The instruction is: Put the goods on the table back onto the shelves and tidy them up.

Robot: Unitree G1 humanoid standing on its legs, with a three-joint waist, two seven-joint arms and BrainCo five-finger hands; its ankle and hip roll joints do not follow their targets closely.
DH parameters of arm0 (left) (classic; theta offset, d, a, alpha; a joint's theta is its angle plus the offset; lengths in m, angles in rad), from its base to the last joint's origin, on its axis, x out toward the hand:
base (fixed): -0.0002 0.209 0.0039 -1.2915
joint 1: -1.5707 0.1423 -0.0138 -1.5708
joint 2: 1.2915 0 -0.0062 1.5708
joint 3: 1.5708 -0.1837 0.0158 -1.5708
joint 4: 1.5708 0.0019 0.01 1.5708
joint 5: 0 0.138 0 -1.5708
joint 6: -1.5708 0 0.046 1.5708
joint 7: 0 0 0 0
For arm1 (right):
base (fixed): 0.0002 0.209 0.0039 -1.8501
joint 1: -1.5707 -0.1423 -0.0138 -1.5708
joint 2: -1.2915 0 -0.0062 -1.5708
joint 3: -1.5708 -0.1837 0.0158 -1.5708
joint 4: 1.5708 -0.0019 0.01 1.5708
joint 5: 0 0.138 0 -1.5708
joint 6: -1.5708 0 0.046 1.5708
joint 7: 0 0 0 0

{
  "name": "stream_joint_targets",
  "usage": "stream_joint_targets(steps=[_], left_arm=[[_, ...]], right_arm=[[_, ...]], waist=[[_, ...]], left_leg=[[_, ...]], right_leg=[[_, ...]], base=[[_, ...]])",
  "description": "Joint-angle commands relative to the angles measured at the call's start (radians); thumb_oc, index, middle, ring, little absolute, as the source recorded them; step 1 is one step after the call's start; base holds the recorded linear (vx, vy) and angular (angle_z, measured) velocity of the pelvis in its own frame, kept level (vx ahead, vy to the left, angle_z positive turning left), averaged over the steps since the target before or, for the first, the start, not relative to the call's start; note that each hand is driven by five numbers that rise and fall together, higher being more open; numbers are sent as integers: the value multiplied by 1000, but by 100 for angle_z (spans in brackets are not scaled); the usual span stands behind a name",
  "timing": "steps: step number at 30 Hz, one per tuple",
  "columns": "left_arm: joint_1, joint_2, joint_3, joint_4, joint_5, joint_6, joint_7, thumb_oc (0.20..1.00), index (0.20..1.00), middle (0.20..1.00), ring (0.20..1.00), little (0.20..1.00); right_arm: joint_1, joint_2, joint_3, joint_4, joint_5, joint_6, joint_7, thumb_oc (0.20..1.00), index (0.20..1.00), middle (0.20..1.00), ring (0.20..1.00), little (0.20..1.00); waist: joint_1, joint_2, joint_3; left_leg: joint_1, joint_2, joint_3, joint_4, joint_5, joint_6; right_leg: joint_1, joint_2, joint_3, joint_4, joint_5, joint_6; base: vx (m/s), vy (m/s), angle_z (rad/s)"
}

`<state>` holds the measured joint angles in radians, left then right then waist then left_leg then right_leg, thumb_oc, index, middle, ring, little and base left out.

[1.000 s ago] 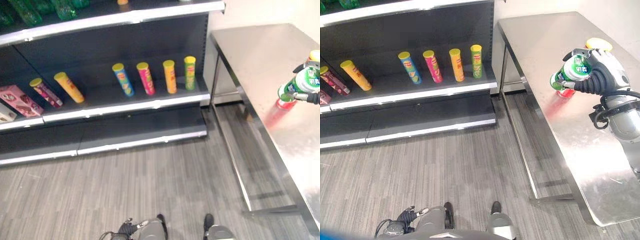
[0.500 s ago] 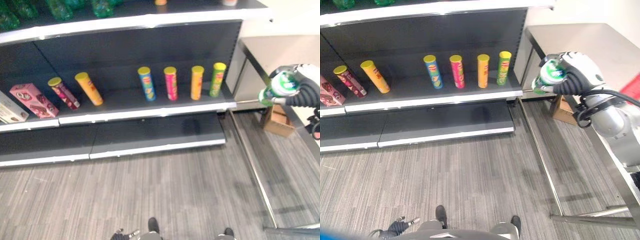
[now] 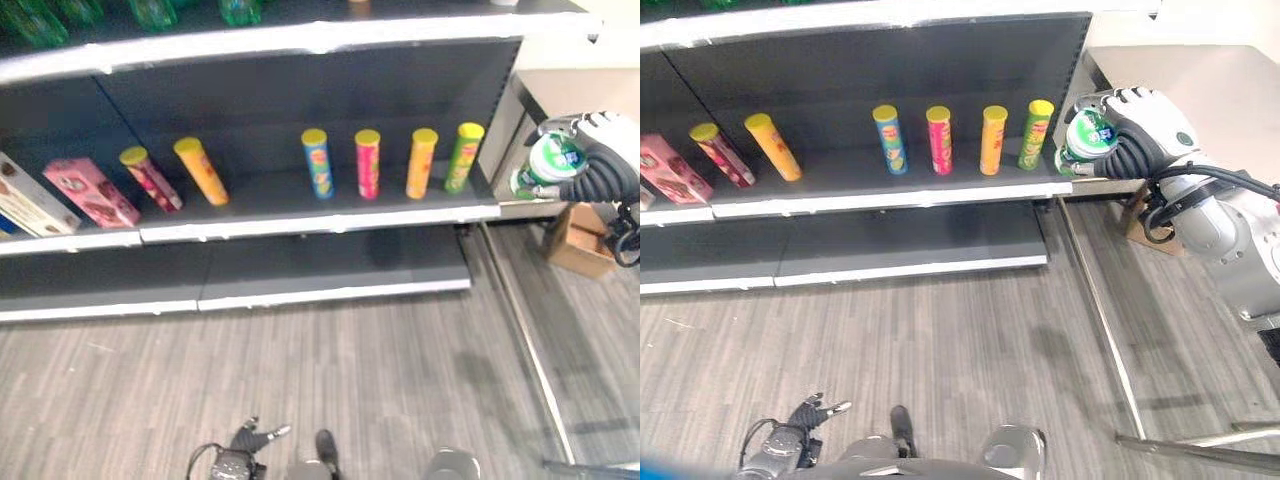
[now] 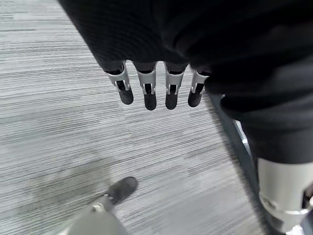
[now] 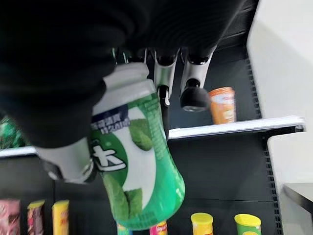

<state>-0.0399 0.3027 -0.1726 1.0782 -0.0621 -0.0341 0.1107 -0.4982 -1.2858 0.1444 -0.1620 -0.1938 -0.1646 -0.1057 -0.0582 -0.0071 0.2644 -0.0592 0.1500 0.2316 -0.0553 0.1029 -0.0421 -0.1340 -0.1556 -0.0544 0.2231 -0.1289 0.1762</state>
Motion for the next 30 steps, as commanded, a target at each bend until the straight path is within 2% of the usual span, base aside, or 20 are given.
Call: stream_joint_targets(steps=[1, 4, 7, 15, 22, 24, 25, 26, 27, 28, 29, 30], left_arm=[[11, -5, -15, 16, 27, -22, -19, 1000, 1000, 1000, 1000, 1000], [7, -15, -24, 25, 35, -24, -19, 1000, 1000, 1000, 1000, 1000], [4, -23, -34, 38, 35, -18, -17, 1000, 1000, 1000, 1000, 1000], [3, -49, -58, 48, 29, -7, -2, 1000, 1000, 1000, 1000, 1000], [3, -51, -57, 48, 29, -7, -2, 1000, 1000, 1000, 1000, 1000], [11, -47, -61, 35, 9, -6, 7, 1000, 1000, 1000, 1000, 1000], [24, -41, -61, 15, -17, -5, 4, 1000, 1000, 1000, 1000, 1000], [35, -46, -56, 12, -30, -4, 0, 1000, 1000, 1000, 1000, 1000], [56, -44, -44, 10, -70, -2, -9, 1000, 1000, 1000, 1000, 1000], [56, -49, -40, 10, -83, 0, -10, 1000, 1000, 1000, 1000, 1000], [57, -47, -34, 16, -96, 1, 0, 1000, 1000, 1000, 1000, 1000], [66, -42, -34, 22, -113, 1, -5, 1000, 1000, 1000, 1000, 1000]], right_arm=[[-118, -43, -20, 8, 40, 8, -76, 200, 200, 200, 200, 200], [-161, -52, -9, -7, 30, 6, -86, 200, 200, 200, 200, 200], [-237, -67, 47, -22, 27, 8, -82, 200, 200, 200, 200, 200], [-533, -85, 311, -24, 6, 13, -72, 200, 200, 200, 200, 200], [-543, -84, 321, -21, 7, 13, -72, 200, 200, 200, 200, 200], [-604, -79, 385, -9, 11, 20, -58, 200, 200, 200, 200, 200], [-670, -66, 457, 35, 7, 33, -52, 200, 200, 200, 200, 200], [-707, -55, 499, 65, 12, 39, -51, 200, 200, 200, 200, 200], [-793, -22, 566, 132, 11, 61, -49, 200, 200, 200, 200, 200], [-821, -10, 591, 155, 12, 66, -50, 200, 200, 200, 200, 200], [-831, 10, 607, 209, 19, 79, -55, 200, 200, 200, 200, 200], [-860, 16, 640, 266, 24, 86, -51, 200, 200, 200, 200, 200]], waist=[[-43, -48, -24], [-45, -60, -40], [-46, -52, -62], [-48, -26, -93], [-50, -24, -92], [-33, -31, -95], [-13, -38, -89], [-14, -33, -83], [19, -32, -53], [22, -41, -48], [35, -62, -30], [48, -66, -25]], left_leg=[[148, -127, -38, -30, -156, -44], [164, -146, -51, -27, -182, -41], [178, -140, -68, -11, -205, -40], [168, -108, -92, 131, -270, -76], [168, -108, -92, 131, -270, -76], [150, -109, -99, 193, -278, -93], [118, -107, -110, 289, -252, -116], [97, -103, -118, 349, -236, -129], [34, -105, -158, 548, -147, -178], [-2, -122, -177, 605, -115, -194], [-77, -130, -180, 729, -94, -215], [-105, -102, -170, 709, -97, -192]], right_leg=[[-93, 10, -79, -292, 203, 53], [-70, 4, -106, -300, 226, 42], [-51, 8, -118, -296, 234, 29], [27, 11, -158, -262, 164, -8], [27, 11, -159, -262, 164, -8], [61, 10, -168, -267, 139, -17], [101, 10, -182, -270, 112, -35], [120, 13, -190, -269, 97, -47], [185, 24, -203, -263, 56, -79], [197, 16, -210, -262, 52, -85], [226, 9, -216, -265, 44, -93], [241, 19, -219, -266, 36, -95]], base=[[125, -29, -20], [168, -87, 70], [243, -179, 39], [161, -128, 36], [9, -9, 19], [136, -170, 2], [155, -208, 6], [241, -280, 16], [188, -210, 73], [206, -261, 97], [195, -198, 100], [323, -173, 48]])
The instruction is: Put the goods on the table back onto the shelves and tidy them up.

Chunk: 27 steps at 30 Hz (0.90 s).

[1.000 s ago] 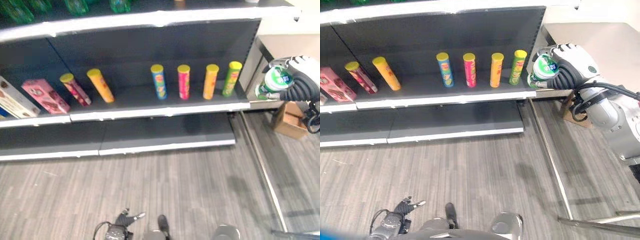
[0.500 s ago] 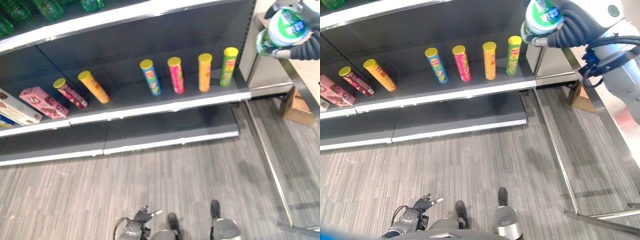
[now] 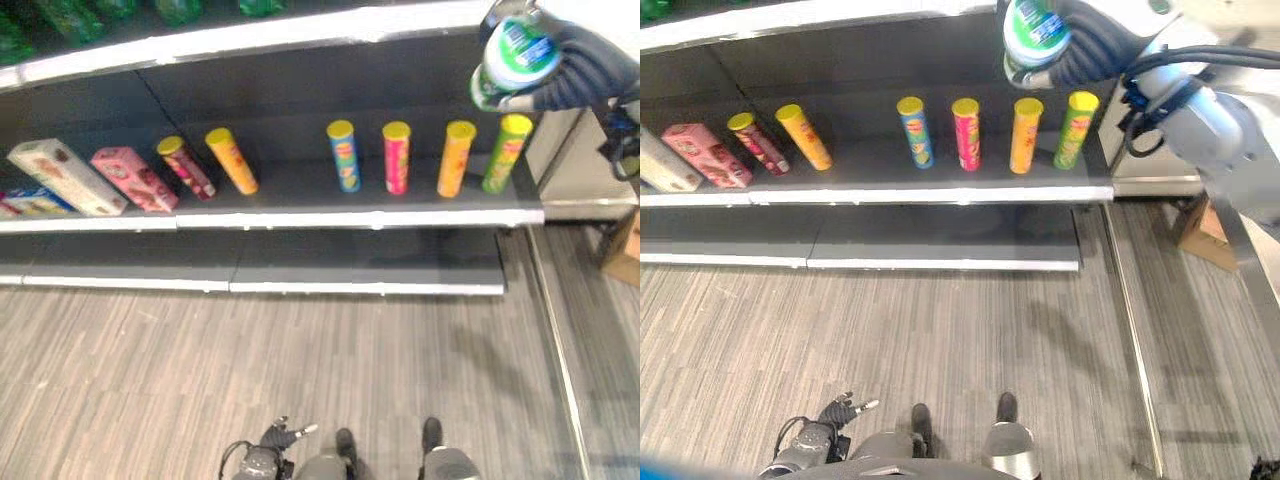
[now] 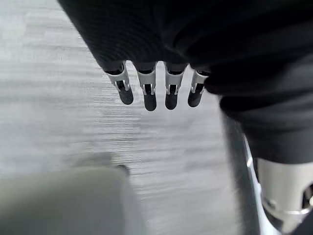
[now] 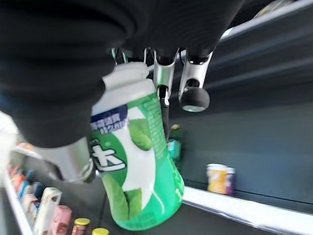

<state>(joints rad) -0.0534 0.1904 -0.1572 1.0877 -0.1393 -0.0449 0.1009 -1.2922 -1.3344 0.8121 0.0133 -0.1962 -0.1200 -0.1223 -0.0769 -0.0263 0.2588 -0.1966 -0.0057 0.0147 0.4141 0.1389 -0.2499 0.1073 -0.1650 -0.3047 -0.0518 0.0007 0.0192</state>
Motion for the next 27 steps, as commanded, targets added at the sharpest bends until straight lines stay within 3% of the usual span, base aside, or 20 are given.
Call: stream_joint_targets(steps=[1, 3, 6, 7, 8, 9, 10, 13, 18, 20, 21, 23, 27], left_arm=[[96, 68, -43, 16, -44, 12, -2, 1000, 1000, 1000, 1000, 1000], [96, 66, -42, 16, -44, 12, -2, 1000, 1000, 1000, 1000, 1000], [108, 69, -38, 29, -38, 9, -4, 1000, 1000, 1000, 1000, 1000], [118, 75, -41, 37, -40, 7, 0, 1000, 1000, 1000, 1000, 1000], [118, 77, -44, 42, -39, 7, 9, 1000, 1000, 1000, 1000, 1000], [129, 76, -43, 53, -32, 7, 7, 1000, 1000, 1000, 1000, 1000], [133, 69, -49, 66, -18, 6, 8, 1000, 1000, 1000, 1000, 1000], [125, 74, -53, 69, -1, 5, 8, 1000, 1000, 1000, 1000, 1000], [95, 84, -78, 52, 12, 0, 19, 1000, 1000, 1000, 1000, 1000], [90, 90, -86, 21, 12, -2, 22, 1000, 1000, 1000, 1000, 1000], [90, 89, -85, 21, 12, -1, 22, 1000, 1000, 1000, 1000, 1000], [85, 100, -84, 6, 7, -2, 25, 1000, 1000, 1000, 1000, 1000], [81, 108, -83, 18, 9, -1, 20, 1000, 1000, 1000, 1000, 1000]], right_arm=[[-90, 73, 0, 119, 45, 43, -29, 200, 200, 200, 200, 200], [-96, 74, 7, 121, 45, 42, -29, 200, 200, 200, 200, 200], [-113, 81, 17, 139, 56, 33, -32, 200, 200, 200, 200, 200], [-127, 88, 23, 163, 77, 19, -45, 200, 200, 200, 200, 200], [-142, 106, 38, 194, 78, 18, -54, 200, 200, 200, 200, 200], [-146, 118, 55, 202, 75, 20, -42, 200, 200, 200, 200, 200], [-159, 153, 52, 195, 62, 30, -26, 200, 200, 200, 200, 200], [-149, 172, 44, 183, 55, 36, -12, 200, 200, 200, 200, 200], [-142, 196, 32, 212, 56, 46, -14, 200, 200, 200, 200, 200], [-146, 208, 35, 227, 43, 49, -22, 200, 200, 200, 200, 200], [-147, 208, 36, 228, 43, 49, -22, 200, 200, 200, 200, 200], [-176, 226, 50, 261, 42, 48, -27, 200, 200, 200, 200, 200], [-187, 222, 54, 269, 50, 48, -31, 200, 200, 200, 200, 200]], waist=[[77, -34, -27], [79, -33, -24], [91, -30, -31], [115, -3, -38], [129, -5, -41], [130, 3, -53], [134, 23, -87], [139, 10, -104], [126, -14, -130], [116, -9, -129], [118, -9, -129], [114, -2, -112], [108, 0, -104]], left_leg=[[36, 83, 49, 140, -153, 54], [42, 83, 53, 136, -152, 54], [45, 122, 51, -46, -184, 81], [17, 196, -2, -335, -49, 67], [6, 212, -22, -447, -2, 42], [28, 215, -30, -488, -1, 38], [54, 200, -24, -487, 13, 28], [81, 168, 33, -461, -16, 47], [109, 114, 97, -455, -74, 98], [139, 78, 113, -468, -104, 133], [140, 78, 115, -469, -104, 134], [172, 59, 138, -483, -123, 162], [194, 60, 153, -492, -142, 159]], right_leg=[[13, 45, 35, 6, -109, 60], [16, 44, 38, 6, -109, 60], [22, 46, 45, 5, -128, 71], [58, 71, 61, -8, -167, 84], [96, 74, 81, -13, -189, 91], [109, 84, 96, -15, -201, 99], [148, 70, 120, -22, -203, 115], [147, 13, 148, 10, -196, 138], [84, -49, 183, 107, -173, 179], [31, -76, 190, 206, -147, 206], [28, -77, 192, 210, -149, 207], [-55, -103, 195, 358, -78, 217], [-87, -122, 142, 339, -51, 207]], base=[[268, -74, 27], [123, -8, 6], [239, 36, -19], [698, 123, 7], [737, 136, 3], [777, 214, -11], [647, 271, -8], [409, 237, -55], [216, 169, -71], [176, 205, -9], [131, 191, -5], [59, 149, -21], [59, 47, -23]])
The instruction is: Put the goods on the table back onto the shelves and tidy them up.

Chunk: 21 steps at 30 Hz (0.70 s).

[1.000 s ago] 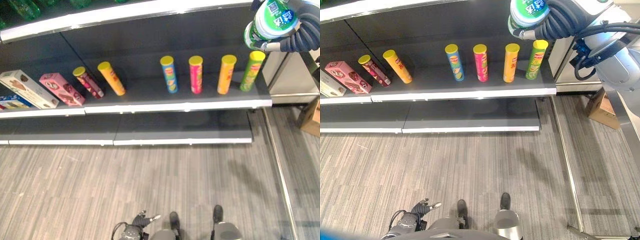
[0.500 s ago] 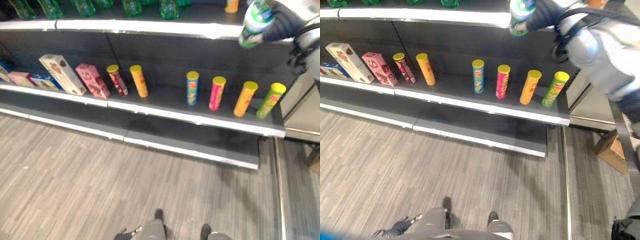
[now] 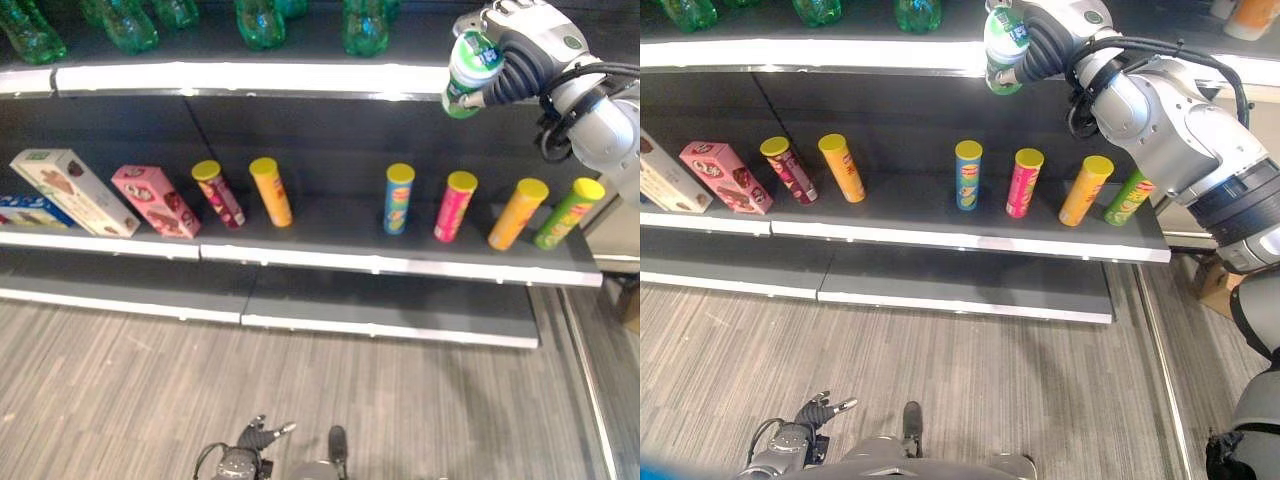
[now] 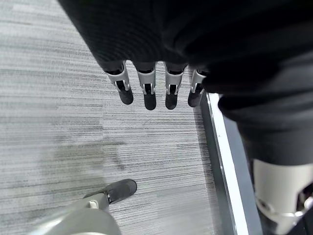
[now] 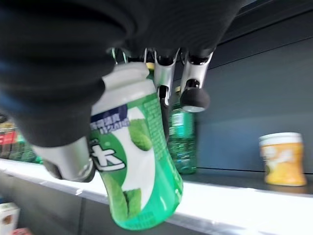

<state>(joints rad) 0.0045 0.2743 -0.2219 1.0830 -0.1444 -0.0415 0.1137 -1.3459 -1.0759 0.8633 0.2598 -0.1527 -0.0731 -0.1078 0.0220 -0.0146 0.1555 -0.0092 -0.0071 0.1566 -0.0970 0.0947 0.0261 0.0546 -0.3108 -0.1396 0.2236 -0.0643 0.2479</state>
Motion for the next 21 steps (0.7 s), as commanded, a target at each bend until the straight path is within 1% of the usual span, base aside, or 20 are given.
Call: stream_joint_targets(steps=[1, 2, 3, 7, 8, 14, 15, 16, 19, 20, 21], left_arm=[[17, 26, -19, 30, 17, -7, 6, 1000, 1000, 1000, 1000, 1000], [10, 27, -20, 37, 21, -7, 6, 1000, 1000, 1000, 1000, 1000], [5, 30, -23, 45, 24, -6, 6, 1000, 1000, 1000, 1000, 1000], [3, 28, -23, 45, 24, -7, 6, 1000, 1000, 1000, 1000, 1000], [9, 28, -11, 69, 46, -3, 8, 1000, 1000, 1000, 1000, 1000], [9, 29, -11, 69, 46, -3, 8, 1000, 1000, 1000, 1000, 1000], [12, 21, -8, 68, 44, -4, 8, 1000, 1000, 1000, 1000, 1000], [18, 6, -14, 66, 24, -4, 7, 1000, 1000, 1000, 1000, 1000], [22, 0, -21, 75, 14, -4, 8, 1000, 1000, 1000, 1000, 1000], [25, -1, -20, 80, 2, -3, 9, 1000, 1000, 1000, 1000, 1000], [25, -1, -20, 80, 2, -3, 9, 1000, 1000, 1000, 1000, 1000]], right_arm=[[-145, -43, 9, 24, 9, 1, -45, 200, 200, 200, 200, 200], [-162, -51, 16, 26, 14, 2, -46, 200, 200, 200, 200, 200], [-181, -65, 24, 22, 24, 1, -52, 200, 200, 200, 200, 200], [-186, -65, 29, 23, 25, 1, -52, 200, 200, 200, 200, 200], [-211, -125, 34, -3, 34, 13, -59, 200, 200, 200, 200, 200], [-210, -125, 32, -4, 34, 13, -59, 200, 200, 200, 200, 200], [-195, -131, 20, -2, 35, 10, -67, 200, 200, 200, 200, 200], [-185, -124, 2, 93, 61, 15, -80, 200, 200, 200, 200, 200], [-196, -77, 12, 213, 54, 26, -91, 200, 200, 200, 200, 200], [-197, -45, 7, 295, 54, 36, -97, 200, 200, 200, 200, 200], [-198, -44, 8, 296, 54, 36, -97, 200, 200, 200, 200, 200]], waist=[[5, -11, 0], [-2, -8, 2], [-11, -11, 9], [-11, -8, 10], [-34, -34, 14], [-34, -34, 15], [-35, -33, 7], [-27, -37, -20], [-19, -32, -30], [-8, -31, -33], [-9, -31, -33]], left_leg=[[8, 63, 11, 18, -100, -121], [9, 65, 7, 18, -102, -125], [11, 64, 7, 15, -103, -127], [13, 66, 7, 16, -104, -128], [46, 68, 11, 23, -120, -140], [48, 68, 11, 23, -120, -140], [52, 72, 16, 22, -122, -142], [59, 86, 2, 25, -124, -156], [65, 96, -5, 31, -124, -167], [65, 101, -12, 36, -121, -173], [65, 101, -13, 36, -121, -174]], right_leg=[[-40, 31, -33, 25, 4, -28], [-42, 40, -41, -16, 3, -31], [-70, 54, -36, -68, 6, -36], [-67, 57, -37, -71, 7, -37], [-46, 75, 11, -231, 32, -33], [-44, 75, 10, -232, 32, -33], [-34, 77, 7, -241, 34, -34], [14, 96, -15, -267, 20, -47], [47, 105, -32, -281, 6, -56], [59, 111, -42, -285, -2, -59], [59, 111, -43, -285, -2, -59]], base=[[63, -19, -8], [39, -30, -10], [18, -31, -15], [27, -32, 3], [102, -108, 7], [22, -23, -5], [116, -246, 1], [132, -307, 5], [65, -198, 25], [20, -115, 34], [13, -117, 30]])
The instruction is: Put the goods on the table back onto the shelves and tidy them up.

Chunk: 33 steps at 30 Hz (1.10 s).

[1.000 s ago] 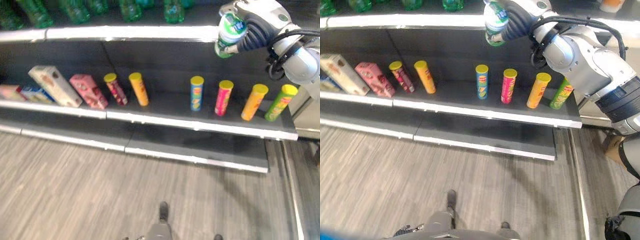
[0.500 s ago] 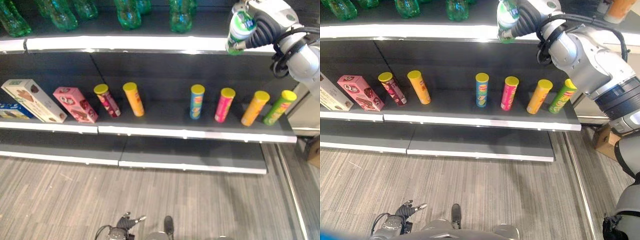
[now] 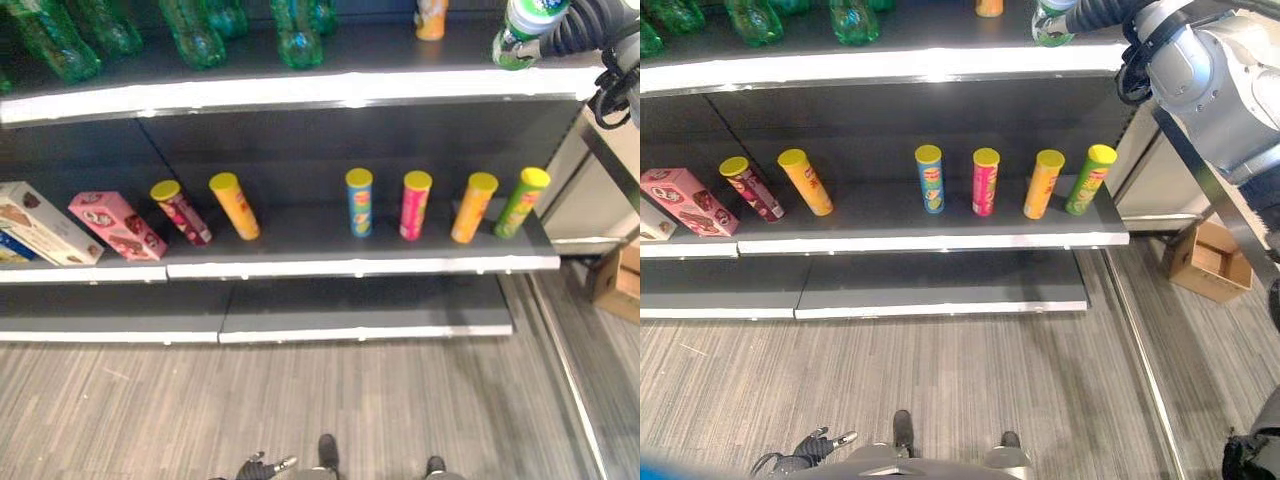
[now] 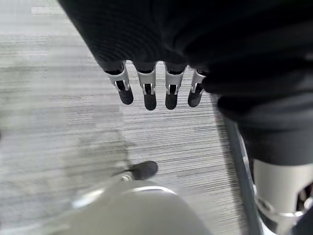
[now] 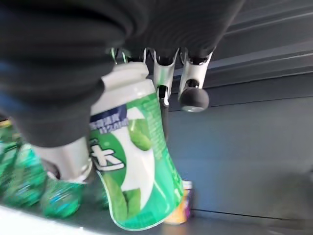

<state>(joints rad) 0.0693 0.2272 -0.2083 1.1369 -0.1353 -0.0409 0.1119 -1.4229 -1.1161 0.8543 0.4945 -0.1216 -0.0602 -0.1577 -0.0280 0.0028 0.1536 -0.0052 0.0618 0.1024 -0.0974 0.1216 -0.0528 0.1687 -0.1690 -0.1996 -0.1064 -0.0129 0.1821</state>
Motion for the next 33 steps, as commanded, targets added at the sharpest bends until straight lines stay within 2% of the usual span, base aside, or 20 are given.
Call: stream_joint_targets(steps=[1, 4, 7, 9, 12, 24, 33], left_arm=[[-39, 47, -36, 28, -9, -5, 12, 1000, 1000, 1000, 1000, 1000], [-28, 45, -38, 44, -25, -6, 19, 1000, 1000, 1000, 1000, 1000], [-23, 41, -41, 58, -32, -7, 23, 1000, 1000, 1000, 1000, 1000], [-23, 41, -41, 58, -32, -7, 23, 1000, 1000, 1000, 1000, 1000], [-11, 40, -43, 72, -42, -5, 22, 1000, 1000, 1000, 1000, 1000], [20, 36, -60, 88, -29, 2, 10, 1000, 1000, 1000, 1000, 1000], [17, 32, -78, 74, -26, 0, 12, 1000, 1000, 1000, 1000, 1000]], right_arm=[[-121, 12, 12, 100, 24, 26, -51, 200, 200, 200, 200, 200], [-127, 81, -4, 292, 36, 35, -74, 200, 200, 200, 200, 200], [-134, 108, -13, 405, 70, 35, -76, 200, 200, 200, 200, 200], [-135, 108, -12, 407, 71, 34, -76, 200, 200, 200, 200, 200], [-134, 125, -23, 519, 112, 29, -70, 200, 200, 200, 200, 200], [-118, 119, -16, 644, 115, 31, -49, 200, 200, 200, 200, 200], [-124, 134, 26, 710, 60, 45, -35, 200, 200, 200, 200, 200]], waist=[[47, -47, -33], [75, -38, -39], [93, -34, -42], [92, -33, -41], [125, -26, -45], [177, -4, -49], [184, 2, -48]], left_leg=[[60, 35, 39, 37, -147, -98], [57, 46, 17, 42, -136, -111], [54, 53, 1, 41, -126, -121], [54, 53, 0, 41, -126, -121], [43, 67, -37, 44, -107, -138], [14, 75, -126, 37, -70, -161], [13, 70, -145, 31, -66, -164]], right_leg=[[-48, -30, 11, 44, -57, 5], [-22, -23, -24, 44, -74, -5], [-9, -17, -49, 46, -83, -11], [-8, -17, -50, 46, -83, -11], [16, -7, -99, 50, -101, -21], [62, 11, -198, 61, -140, -42], [73, 11, -229, 62, -148, -46]], base=[[13, -79, 25], [8, -151, 26], [8, -95, 34], [-4, -62, 27], [0, -118, 27], [18, -73, 44], [18, -26, 20]])
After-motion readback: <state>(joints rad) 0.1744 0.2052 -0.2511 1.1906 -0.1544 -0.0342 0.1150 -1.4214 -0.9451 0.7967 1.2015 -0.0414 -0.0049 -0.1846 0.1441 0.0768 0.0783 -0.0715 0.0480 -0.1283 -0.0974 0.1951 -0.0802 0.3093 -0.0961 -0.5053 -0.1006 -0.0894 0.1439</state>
